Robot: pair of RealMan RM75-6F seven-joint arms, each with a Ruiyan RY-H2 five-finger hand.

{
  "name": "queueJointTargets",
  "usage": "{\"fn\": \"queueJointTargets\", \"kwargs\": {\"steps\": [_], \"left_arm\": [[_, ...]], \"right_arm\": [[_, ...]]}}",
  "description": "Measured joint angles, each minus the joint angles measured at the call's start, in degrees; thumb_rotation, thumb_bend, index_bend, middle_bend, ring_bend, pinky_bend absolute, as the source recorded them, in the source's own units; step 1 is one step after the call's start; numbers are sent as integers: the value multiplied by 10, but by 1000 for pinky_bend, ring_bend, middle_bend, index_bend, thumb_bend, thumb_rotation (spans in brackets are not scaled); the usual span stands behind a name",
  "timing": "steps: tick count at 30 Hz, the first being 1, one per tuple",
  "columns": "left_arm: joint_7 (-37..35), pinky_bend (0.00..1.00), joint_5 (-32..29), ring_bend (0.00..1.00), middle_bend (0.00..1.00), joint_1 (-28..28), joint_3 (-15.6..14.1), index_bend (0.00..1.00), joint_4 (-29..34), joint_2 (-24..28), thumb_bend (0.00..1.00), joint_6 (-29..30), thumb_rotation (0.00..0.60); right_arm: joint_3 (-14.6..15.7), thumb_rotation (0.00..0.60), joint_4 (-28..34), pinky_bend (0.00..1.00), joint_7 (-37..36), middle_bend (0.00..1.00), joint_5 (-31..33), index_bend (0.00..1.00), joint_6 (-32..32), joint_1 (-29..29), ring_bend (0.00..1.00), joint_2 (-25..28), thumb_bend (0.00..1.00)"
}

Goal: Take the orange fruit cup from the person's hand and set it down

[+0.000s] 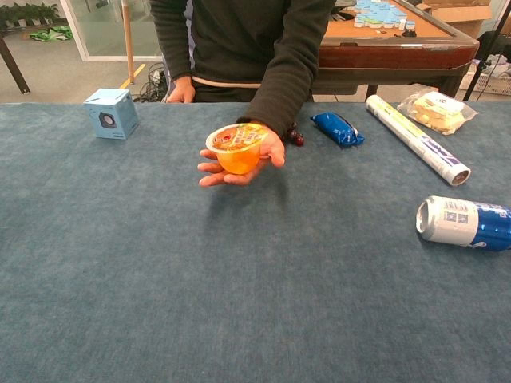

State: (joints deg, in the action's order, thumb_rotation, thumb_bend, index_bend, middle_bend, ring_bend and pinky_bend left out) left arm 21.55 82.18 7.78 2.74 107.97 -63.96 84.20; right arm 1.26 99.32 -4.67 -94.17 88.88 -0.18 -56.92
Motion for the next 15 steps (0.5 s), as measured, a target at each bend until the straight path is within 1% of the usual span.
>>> {"fn": "queueJointTargets", "kwargs": {"steps": [9,12,15], "left_arm": [[-12,92,12,0,0,7,2,31,-6,1,138,-5,600],[-28,92,18,0,0,17,7,31,-12,6,138,-16,600],[-60,92,26,0,0,32,12,31,-17,13,138,-35,600]], "right_arm": [[-3,600,0,57,1,57,-3,16,8,-1,0,3,74],[-8,600,5,57,4,57,-2,16,16,-2,0,9,74],[-13,600,12,57,10,57,1,16,25,-4,0,17,74]]}}
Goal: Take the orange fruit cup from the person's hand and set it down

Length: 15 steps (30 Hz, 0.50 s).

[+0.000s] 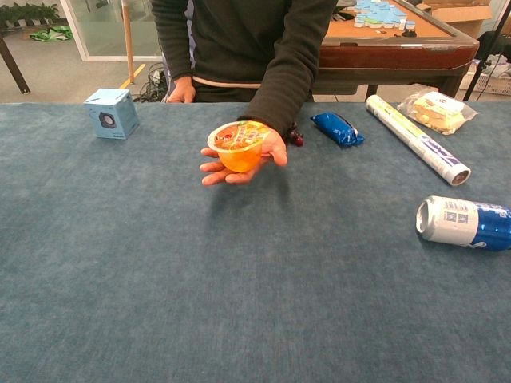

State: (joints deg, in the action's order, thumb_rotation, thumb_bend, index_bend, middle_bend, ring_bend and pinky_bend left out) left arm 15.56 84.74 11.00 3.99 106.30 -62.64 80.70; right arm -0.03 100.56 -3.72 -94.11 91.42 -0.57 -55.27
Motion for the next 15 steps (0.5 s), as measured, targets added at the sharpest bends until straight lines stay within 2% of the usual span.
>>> {"fn": "queueJointTargets", "kwargs": {"steps": [3,7,15], "left_arm": [[-49,92,10,0,0,23,9,31,-9,9,138,-26,600],[-123,92,21,0,0,75,26,31,-24,23,138,-90,600],[-198,92,30,0,0,202,69,31,-57,31,138,-216,600]], "right_arm": [[-3,600,10,57,8,57,3,16,3,-1,0,7,74],[-4,600,19,56,14,57,0,16,1,0,0,10,74],[-1,600,31,57,28,57,-5,16,-4,1,0,12,74]]}}
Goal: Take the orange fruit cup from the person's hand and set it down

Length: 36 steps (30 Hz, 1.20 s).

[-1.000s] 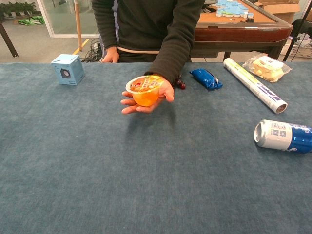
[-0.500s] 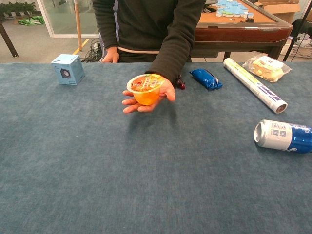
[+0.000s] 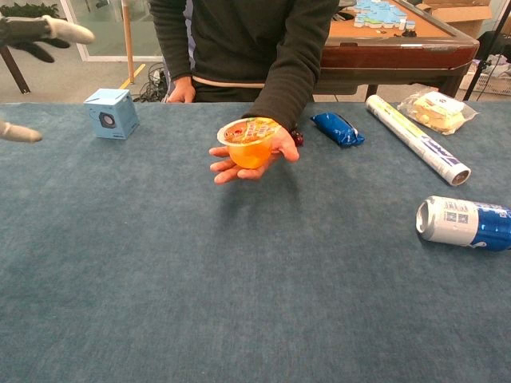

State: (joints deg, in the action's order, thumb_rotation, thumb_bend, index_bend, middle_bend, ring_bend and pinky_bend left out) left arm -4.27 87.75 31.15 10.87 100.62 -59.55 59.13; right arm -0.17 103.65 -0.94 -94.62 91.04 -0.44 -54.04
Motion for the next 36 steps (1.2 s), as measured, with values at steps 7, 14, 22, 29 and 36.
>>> {"fn": "queueJointTargets", "kwargs": {"steps": [7,14,22,29,36], "left_arm": [[-21,88,-17,0,0,100,29,25,-30,-25,138,-101,600],[-24,82,-56,0,0,185,49,18,-82,-82,138,-178,600],[6,80,-120,0,0,265,57,1,-145,-139,138,-258,600],[49,81,-181,0,0,317,49,0,-199,-176,137,-307,600],[83,81,-248,0,0,361,35,0,-240,-204,137,-339,600]], "right_arm": [[1,600,5,57,8,58,-8,16,1,0,0,-2,74],[2,600,3,57,9,58,-5,16,-3,0,0,-6,74],[2,600,-3,57,3,57,-1,16,-2,-1,0,-10,74],[2,600,-11,57,-5,58,4,16,-4,-2,0,-11,74],[3,600,-21,57,-17,57,8,16,1,-7,0,-12,73]]}}
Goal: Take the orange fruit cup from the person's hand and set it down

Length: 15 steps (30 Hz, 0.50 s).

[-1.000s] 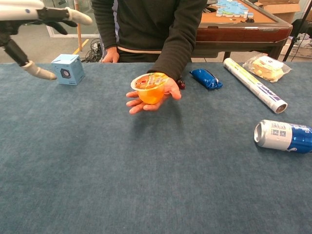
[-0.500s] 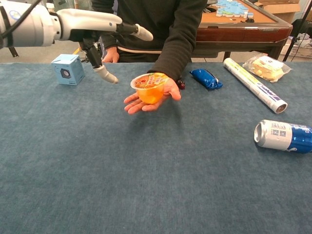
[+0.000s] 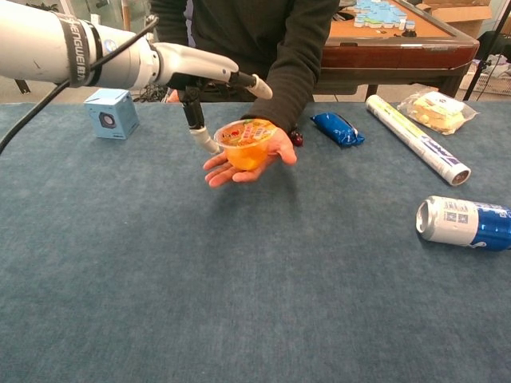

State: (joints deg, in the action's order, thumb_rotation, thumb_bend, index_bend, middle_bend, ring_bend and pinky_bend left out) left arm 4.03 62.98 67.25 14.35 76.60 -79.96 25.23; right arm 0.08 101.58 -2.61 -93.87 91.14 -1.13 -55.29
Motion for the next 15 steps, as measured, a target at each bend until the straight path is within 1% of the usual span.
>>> {"fn": "queueJointTargets", "kwargs": {"steps": [6,9,11,15], "left_arm": [[25,86,-41,0,0,25,-18,0,-18,-20,137,-3,600],[37,117,-54,0,0,36,-27,0,-27,-31,137,0,600],[41,150,-61,0,0,41,-30,7,-32,-37,137,3,600],[43,262,-69,19,0,46,-33,57,-43,-49,137,10,600]], "right_arm": [[1,600,-11,57,-11,58,4,16,1,-3,0,-2,74],[1,600,-12,57,-14,57,3,16,5,-5,0,-1,74],[1,600,-14,57,-16,57,4,16,8,-7,0,0,74],[2,600,-17,57,-20,58,6,16,8,-10,0,0,74]]}}
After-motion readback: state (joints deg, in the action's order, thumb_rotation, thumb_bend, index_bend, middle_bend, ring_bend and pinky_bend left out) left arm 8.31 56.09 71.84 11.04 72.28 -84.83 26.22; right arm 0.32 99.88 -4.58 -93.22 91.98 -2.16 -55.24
